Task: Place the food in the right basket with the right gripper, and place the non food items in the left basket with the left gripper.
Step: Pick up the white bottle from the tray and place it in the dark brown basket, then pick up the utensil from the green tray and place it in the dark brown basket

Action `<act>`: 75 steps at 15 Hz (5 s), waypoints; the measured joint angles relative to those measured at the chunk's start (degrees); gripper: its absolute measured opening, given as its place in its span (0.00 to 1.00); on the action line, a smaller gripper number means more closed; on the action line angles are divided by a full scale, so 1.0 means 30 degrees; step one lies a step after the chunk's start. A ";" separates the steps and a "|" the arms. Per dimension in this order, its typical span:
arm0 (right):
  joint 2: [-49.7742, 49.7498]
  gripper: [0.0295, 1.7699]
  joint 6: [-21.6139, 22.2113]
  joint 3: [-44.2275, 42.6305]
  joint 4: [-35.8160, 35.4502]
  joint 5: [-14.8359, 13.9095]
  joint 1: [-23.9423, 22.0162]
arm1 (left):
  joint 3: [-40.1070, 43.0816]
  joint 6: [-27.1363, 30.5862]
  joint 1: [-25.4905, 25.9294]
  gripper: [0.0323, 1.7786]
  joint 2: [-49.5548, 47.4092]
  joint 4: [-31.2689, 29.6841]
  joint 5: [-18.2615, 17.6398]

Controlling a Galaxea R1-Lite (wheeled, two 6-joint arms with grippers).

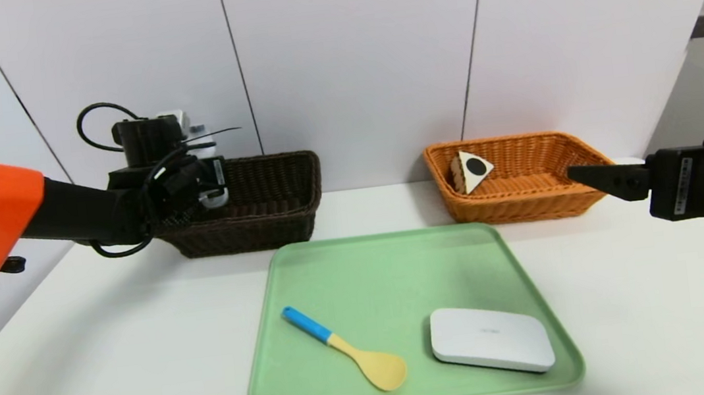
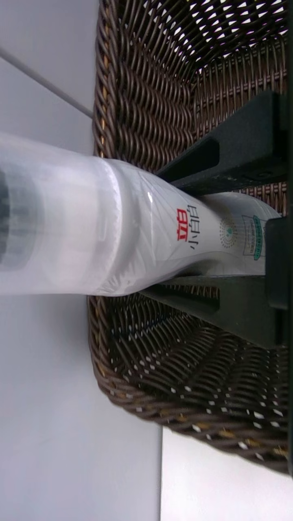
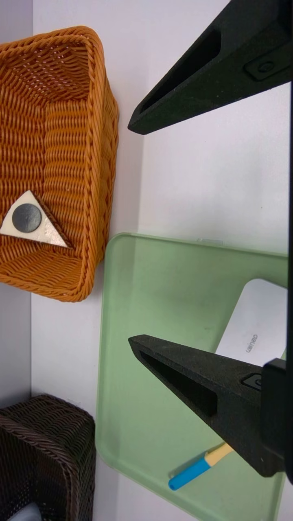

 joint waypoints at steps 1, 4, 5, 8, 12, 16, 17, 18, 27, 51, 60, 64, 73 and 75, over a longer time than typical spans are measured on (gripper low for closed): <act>-0.0008 0.96 -0.0008 0.0000 0.0000 0.0000 0.0000 | -0.0114 -0.0016 0.0093 0.31 0.0215 0.0000 0.0000; 0.0020 0.96 -0.0024 -0.0065 0.0000 0.0008 0.0000 | -0.0313 -0.0016 0.0248 0.31 0.0711 -0.0004 0.0004; 0.0028 0.96 -0.0024 -0.0073 0.0000 0.0000 0.0000 | -0.0333 -0.0024 0.0240 0.31 0.0801 -0.0004 0.0004; 0.0037 0.96 -0.0024 -0.0081 -0.0004 0.0000 0.0000 | -0.0362 -0.0024 0.0272 0.31 0.0922 -0.0004 0.0037; -0.0008 0.96 -0.0008 0.0118 0.0000 -0.0016 0.0000 | -0.0349 -0.0037 0.0236 0.39 0.0983 -0.0020 0.0037; -0.0061 0.96 0.0000 0.0228 0.0000 -0.0028 0.0000 | -0.0325 -0.0073 0.0248 0.62 0.0983 -0.0057 0.0037; -0.0061 0.96 0.0000 0.0228 0.0000 -0.0028 0.0000 | -0.0321 -0.0073 0.0248 0.66 0.0983 -0.0057 0.0037; -0.0089 0.96 0.0004 0.0236 0.0000 -0.0020 0.0000 | -0.0321 -0.0061 0.0256 0.70 0.0975 -0.0041 0.0037; -0.0492 0.96 0.0028 0.0589 0.0028 -0.0081 -0.0020 | -0.0008 -0.0024 -0.0110 0.87 -0.3336 0.2674 -0.0382; -0.0723 0.96 0.0175 0.0561 0.2060 0.0167 -0.0439 | -0.5157 -1.5588 -1.2158 0.95 -0.6014 2.6218 0.3064; -0.0760 0.96 0.1333 0.0902 0.1898 0.0301 -0.0516 | -0.5660 -1.8266 -1.2256 0.95 -0.3324 2.7713 0.2942; -0.0890 0.96 0.1333 0.0939 0.1971 0.0569 -0.0524 | -0.6701 -1.9460 -1.2256 0.95 -0.2499 2.7880 0.2068; -0.1191 0.96 0.1406 0.0963 0.2016 0.0975 -0.0809 | -0.8472 -2.0590 -1.2223 0.95 -0.0874 2.9798 0.0195; -0.1292 0.96 0.1398 0.0963 0.2032 0.1138 -0.0983 | -0.8472 -2.0874 -1.2166 0.95 -0.0825 2.9810 -0.0455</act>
